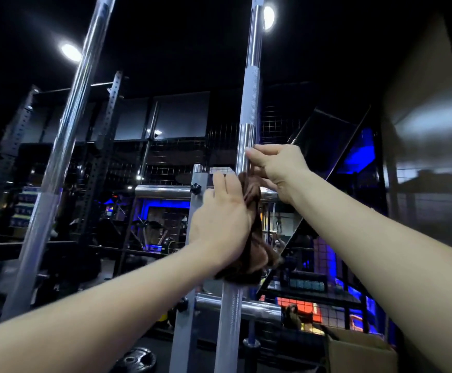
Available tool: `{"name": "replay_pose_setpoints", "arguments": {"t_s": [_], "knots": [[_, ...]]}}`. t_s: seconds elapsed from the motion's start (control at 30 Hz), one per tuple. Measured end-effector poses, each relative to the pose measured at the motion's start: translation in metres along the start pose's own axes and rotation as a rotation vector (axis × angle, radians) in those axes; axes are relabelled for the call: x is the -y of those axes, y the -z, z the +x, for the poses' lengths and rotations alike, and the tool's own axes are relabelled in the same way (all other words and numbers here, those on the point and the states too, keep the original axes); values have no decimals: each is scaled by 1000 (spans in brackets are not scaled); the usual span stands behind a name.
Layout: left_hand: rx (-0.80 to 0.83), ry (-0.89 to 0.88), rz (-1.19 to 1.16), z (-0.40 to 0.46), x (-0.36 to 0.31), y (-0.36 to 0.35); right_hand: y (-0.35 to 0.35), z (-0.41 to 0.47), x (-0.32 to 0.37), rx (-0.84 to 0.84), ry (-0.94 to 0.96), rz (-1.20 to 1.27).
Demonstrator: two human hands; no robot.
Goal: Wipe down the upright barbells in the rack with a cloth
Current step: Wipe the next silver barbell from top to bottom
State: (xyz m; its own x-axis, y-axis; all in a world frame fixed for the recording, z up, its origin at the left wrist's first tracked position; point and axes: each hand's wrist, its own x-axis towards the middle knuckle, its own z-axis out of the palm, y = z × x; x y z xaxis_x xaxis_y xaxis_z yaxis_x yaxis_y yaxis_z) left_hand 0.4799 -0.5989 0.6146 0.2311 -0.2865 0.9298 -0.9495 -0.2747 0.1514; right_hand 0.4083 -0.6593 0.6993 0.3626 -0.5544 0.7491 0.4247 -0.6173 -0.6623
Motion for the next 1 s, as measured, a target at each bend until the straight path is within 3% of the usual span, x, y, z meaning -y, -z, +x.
{"name": "replay_pose_setpoints", "arguments": {"t_s": [0.13,0.3,0.4,0.53,0.73,0.8,0.87,1.0], "knots": [[48,-15,23,-16,7,0,-2,-10,-6,20,7,23],[-67,40,-88,52,-8,19,-3,0,-1,-80,52,1],[-63,21,-90,35,-3,13,-4,-1,-3,-73,-9,62],[78,7,-122,-23,12,-4,-5,-9,-12,-36,-44,30],[241,142,-306,-19,9,8,-6,-15,-4,-45,-16,-69],[208,229,-361,-12,4,11,-5,-17,-2,-28,-19,-64],[77,249,-345,6,-3,13,-6,-16,-2,-20,-7,-72],[-96,233,-163,15,-12,14,-8,-15,-2,-6,-1,-66]]}}
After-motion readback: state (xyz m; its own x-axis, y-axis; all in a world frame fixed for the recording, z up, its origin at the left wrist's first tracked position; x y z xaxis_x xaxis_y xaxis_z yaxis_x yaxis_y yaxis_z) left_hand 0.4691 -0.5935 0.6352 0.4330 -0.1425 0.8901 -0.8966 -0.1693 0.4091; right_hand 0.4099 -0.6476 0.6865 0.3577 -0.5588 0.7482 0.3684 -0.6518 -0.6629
